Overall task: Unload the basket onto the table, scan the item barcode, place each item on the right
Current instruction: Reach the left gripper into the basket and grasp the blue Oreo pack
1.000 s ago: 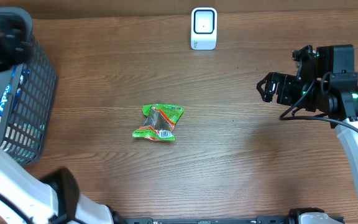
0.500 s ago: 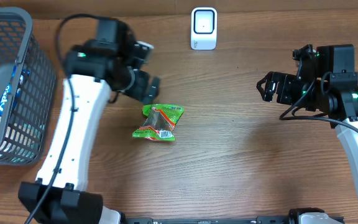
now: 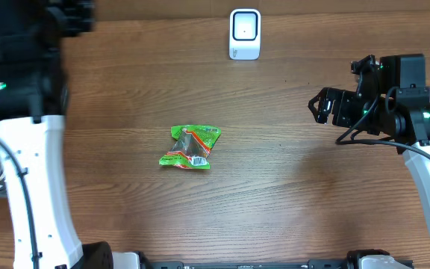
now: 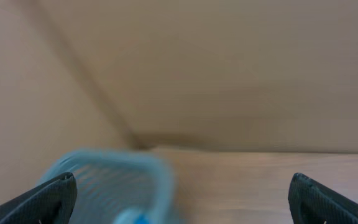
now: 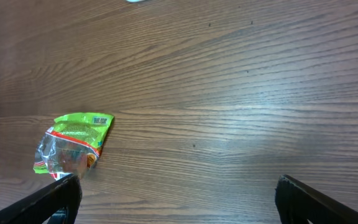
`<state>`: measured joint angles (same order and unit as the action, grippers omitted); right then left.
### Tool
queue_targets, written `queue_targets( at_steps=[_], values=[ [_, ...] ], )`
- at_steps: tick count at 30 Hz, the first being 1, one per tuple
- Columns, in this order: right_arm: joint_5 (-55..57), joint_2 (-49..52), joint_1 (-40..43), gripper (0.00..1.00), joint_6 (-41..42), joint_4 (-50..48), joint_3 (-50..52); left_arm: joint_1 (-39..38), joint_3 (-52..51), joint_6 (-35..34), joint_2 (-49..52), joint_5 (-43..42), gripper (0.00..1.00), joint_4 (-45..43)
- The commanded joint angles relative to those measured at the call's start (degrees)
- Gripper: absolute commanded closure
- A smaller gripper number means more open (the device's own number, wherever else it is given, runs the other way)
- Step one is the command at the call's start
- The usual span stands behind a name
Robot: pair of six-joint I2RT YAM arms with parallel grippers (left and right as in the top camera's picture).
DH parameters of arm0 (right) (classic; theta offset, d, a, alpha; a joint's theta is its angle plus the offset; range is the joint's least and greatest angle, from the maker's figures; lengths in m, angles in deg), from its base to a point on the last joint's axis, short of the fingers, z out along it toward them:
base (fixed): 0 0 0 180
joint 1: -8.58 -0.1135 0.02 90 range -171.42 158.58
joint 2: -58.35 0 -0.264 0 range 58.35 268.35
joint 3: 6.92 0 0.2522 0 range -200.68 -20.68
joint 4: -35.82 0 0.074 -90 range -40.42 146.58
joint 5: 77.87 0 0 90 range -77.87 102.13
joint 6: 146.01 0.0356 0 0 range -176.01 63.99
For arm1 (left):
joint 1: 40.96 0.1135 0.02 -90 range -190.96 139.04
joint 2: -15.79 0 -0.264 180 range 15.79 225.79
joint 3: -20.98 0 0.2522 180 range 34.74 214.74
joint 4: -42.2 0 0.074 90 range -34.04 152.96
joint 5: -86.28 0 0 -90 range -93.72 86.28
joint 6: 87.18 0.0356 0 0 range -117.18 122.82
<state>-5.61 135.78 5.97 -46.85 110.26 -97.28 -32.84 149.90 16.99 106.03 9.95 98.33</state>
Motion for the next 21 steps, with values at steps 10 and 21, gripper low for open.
queue_targets(
  at_steps=[10,21],
  values=[
    [0.1,0.1,0.3,0.0,-0.2,0.9,-0.5,27.3,0.1,1.1,19.9,-9.2,0.0,5.7],
    [-1.7,0.1,0.3,0.0,1.8,3.1,-0.5,28.3,0.1,1.3,41.6,-9.0,0.0,-5.1]
  ],
)
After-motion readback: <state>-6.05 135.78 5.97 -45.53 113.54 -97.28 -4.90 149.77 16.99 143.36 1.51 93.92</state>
